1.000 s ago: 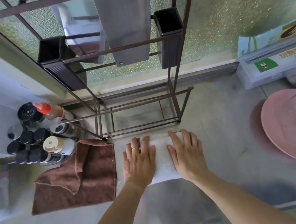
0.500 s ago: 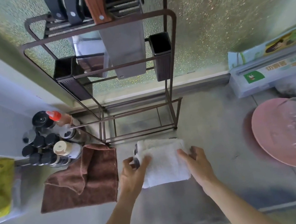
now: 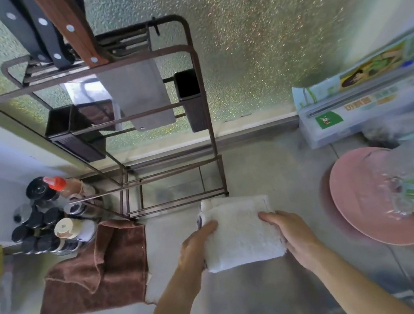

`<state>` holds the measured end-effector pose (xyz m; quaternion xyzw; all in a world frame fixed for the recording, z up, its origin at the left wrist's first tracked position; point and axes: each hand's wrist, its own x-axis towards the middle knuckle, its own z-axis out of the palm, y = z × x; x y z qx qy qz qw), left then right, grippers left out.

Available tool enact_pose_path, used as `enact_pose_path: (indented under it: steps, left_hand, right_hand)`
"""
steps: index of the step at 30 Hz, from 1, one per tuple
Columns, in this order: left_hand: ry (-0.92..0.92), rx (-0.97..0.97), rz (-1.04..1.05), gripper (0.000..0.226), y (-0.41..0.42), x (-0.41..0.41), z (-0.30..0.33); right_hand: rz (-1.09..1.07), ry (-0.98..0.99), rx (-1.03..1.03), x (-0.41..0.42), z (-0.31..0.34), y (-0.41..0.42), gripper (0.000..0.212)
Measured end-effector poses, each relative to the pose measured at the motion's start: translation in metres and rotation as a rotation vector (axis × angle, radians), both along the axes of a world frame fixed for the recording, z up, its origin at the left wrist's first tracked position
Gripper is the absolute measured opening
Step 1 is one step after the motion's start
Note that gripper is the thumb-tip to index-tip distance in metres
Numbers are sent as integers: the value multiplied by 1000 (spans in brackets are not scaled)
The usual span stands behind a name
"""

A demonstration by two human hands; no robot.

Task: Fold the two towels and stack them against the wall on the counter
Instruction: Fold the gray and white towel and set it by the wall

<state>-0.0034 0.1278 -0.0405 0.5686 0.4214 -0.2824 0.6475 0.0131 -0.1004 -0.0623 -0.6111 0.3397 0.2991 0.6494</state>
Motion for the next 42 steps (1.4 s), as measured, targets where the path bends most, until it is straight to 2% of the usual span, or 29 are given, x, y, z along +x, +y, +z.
enact_pose_path:
  steps: [4,8,10,12,14,18,20,22,23,25,26,28,30,34,37,42]
  left_hand:
    - [-177,-31,-26,44,-72,36,22]
    - [-431,107,-33,55,-122,76,31]
    - [-574,281,-125,59,-135,93,26]
    - [-697,566,-253,58,-142,108,14]
    - [-741,762,-310,59,-146,120,0]
    - [-652,970,-437,82,-147,132,-23]
    - [-781,1124,-559,95,-146,134,-29]
    - [-930,1263,-765,81,-146,134,-37]
    - [-935,1307,-853,69,-148,137,-41]
    - [-821,1324,-923,53,-148,145,-47]
    - [-762,1320,-940,52,-147,150,-51]
    - [-699,1310,-1001,57,-145,160,-60]
    - [-669,1307,-1061,60,-143,166,-65]
    - [-640,1323,-1049,60,-146,168,-60]
    - [-675,1332,-1010,59,-147,159,-45]
    - [-718,1308,-951,57,-144,140,-20]
  right_hand:
    - [-154,-105,-131,41,15,-51,19]
    - [-172,-146,-168,104,24,-80,15]
    - [-202,-171,-166,133,20,-82,15]
    - [-190,-216,-165,155,10,-79,20]
    - [-119,-257,-190,170,-1,-72,23]
    - [155,-302,-460,183,-20,-63,28]
    - [206,-348,-578,181,-21,-61,35]
    - [198,-530,-730,171,-20,-61,40]
    - [228,-680,-834,165,-21,-61,43]
    - [449,-914,-975,154,-26,-61,49]
    - [605,-931,-995,151,-30,-60,52]
    - [872,-840,-1063,152,-40,-62,59]
    - [992,-771,-1142,155,-49,-64,65]
    - [929,-790,-1112,156,-45,-65,65]
    - [789,-825,-1061,146,-32,-68,65]
    - [728,-853,-1053,124,-5,-74,61]
